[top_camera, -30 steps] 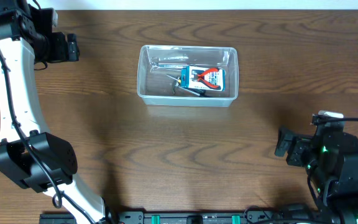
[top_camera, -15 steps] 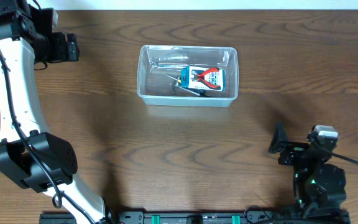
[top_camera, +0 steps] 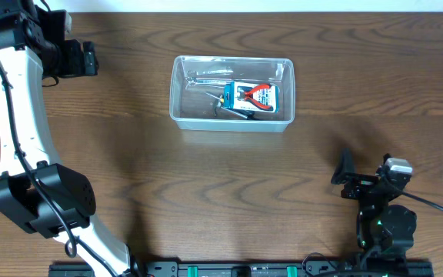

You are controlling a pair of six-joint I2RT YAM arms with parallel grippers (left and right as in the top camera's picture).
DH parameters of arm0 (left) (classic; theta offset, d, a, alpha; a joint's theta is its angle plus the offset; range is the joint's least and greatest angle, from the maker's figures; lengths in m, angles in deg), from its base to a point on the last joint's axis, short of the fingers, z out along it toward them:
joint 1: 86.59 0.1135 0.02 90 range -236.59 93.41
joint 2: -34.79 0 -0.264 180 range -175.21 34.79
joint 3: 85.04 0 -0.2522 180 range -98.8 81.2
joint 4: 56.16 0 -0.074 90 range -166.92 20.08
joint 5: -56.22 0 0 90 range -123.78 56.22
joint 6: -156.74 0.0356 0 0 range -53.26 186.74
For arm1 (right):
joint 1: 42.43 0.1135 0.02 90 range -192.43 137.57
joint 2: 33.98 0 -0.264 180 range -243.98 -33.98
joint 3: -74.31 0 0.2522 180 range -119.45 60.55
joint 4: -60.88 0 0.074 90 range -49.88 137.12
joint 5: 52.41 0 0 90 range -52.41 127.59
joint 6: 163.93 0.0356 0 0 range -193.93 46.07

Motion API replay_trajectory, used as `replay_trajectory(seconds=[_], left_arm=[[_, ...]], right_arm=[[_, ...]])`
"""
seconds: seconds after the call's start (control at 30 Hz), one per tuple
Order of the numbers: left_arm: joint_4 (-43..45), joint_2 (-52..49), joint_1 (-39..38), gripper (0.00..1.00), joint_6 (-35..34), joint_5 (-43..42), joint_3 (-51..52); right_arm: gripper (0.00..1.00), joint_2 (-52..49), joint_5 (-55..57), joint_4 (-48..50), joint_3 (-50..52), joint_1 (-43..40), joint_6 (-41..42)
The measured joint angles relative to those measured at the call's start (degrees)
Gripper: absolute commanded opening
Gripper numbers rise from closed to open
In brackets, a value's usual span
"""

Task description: Pack container

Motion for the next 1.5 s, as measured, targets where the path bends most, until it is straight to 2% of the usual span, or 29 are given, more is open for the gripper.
replay_trajectory(seconds=[0.3, 1.0, 1.23, 1.5], left_arm=[[0.00, -0.02, 0.00, 0.98, 0.00, 0.00, 0.00], [0.00, 0.00, 0.00, 0.98, 0.00, 0.00, 0.00], [0.00, 0.00, 0.00, 0.98, 0.00, 0.00, 0.00], [0.00, -0.02, 0.00, 0.98, 0.00, 0.00, 0.00]], right_arm=[[0.99, 6.86, -0.57, -0.76, 2.29, 0.00, -2.14], [0.99, 7.04, -1.20, -1.79, 2.78, 0.00, -6.75], [0.99, 7.08, -1.38, 2.23, 4.07, 0.00, -7.19], [0.99, 7.17, -2.01, 2.51, 4.98, 0.00, -7.19]])
